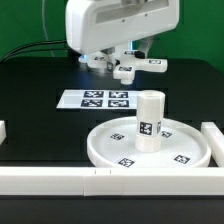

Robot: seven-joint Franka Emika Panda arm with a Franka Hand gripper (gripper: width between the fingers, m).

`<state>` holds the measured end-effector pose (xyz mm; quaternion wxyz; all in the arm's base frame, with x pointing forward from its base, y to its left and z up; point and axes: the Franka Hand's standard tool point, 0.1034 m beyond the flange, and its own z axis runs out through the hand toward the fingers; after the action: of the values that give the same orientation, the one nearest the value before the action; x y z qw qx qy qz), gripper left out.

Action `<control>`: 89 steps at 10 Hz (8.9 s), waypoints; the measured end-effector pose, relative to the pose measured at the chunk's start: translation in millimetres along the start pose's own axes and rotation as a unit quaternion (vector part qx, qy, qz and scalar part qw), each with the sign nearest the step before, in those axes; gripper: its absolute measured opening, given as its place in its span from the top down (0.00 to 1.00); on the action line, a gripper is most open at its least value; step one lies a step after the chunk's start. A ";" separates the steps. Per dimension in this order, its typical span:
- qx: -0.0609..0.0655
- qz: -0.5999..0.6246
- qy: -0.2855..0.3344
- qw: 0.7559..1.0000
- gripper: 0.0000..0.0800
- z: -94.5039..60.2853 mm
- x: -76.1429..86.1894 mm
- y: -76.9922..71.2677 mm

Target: Assemble round table

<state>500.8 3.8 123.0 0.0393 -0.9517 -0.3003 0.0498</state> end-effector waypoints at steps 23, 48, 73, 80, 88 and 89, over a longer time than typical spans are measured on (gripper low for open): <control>-0.015 -0.044 0.033 0.998 0.44 -7.0 66.2 10.2; 0.000 0.084 0.025 0.996 0.44 17.7 61.5 6.6; 0.110 0.922 0.060 0.365 0.43 16.6 65.2 5.8; 0.128 0.899 0.063 0.415 0.19 -7.7 61.0 0.7; 0.064 0.608 0.065 0.789 0.19 -7.4 74.8 -4.7; 0.049 0.543 0.066 0.836 0.19 -6.6 74.9 -3.8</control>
Offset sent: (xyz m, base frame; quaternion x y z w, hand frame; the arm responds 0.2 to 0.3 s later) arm 0.0459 0.0366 0.0235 0.0351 -0.0103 -0.0488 0.9981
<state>560.4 49.8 124.7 0.0721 -0.9600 0.2703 0.0151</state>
